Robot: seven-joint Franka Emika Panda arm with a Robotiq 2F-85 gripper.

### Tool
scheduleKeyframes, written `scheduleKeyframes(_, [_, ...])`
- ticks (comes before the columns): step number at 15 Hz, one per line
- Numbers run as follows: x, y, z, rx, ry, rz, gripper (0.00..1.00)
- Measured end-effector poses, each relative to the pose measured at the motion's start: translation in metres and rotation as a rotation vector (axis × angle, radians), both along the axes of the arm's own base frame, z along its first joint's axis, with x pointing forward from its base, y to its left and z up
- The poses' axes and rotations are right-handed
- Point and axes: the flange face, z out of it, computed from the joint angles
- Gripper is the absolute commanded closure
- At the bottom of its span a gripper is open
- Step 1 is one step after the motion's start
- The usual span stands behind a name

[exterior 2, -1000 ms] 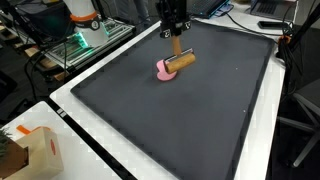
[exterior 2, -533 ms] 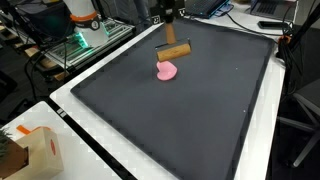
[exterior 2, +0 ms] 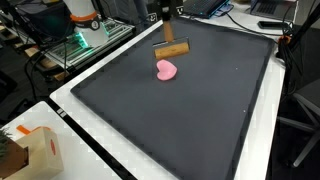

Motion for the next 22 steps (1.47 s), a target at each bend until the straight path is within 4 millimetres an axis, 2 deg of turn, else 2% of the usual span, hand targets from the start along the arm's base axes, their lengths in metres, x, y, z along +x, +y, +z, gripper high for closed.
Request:
scheduleKeyframes(3, [0.000, 0.000, -0.002, 0.001, 0.004, -0.003, 0.76])
scheduleKeyframes(6, [0.004, -0.011, -0.010, 0.030, 0.035, -0.050, 0.76])
scheduleKeyframes(10, [0.014, -0.032, -0.022, 0.106, 0.096, -0.149, 0.76])
scheduleKeyframes(17, [0.036, -0.080, -0.030, 0.211, 0.141, -0.312, 0.76])
scheduleKeyframes(22, [0.046, -0.110, -0.045, 0.278, 0.187, -0.383, 0.76])
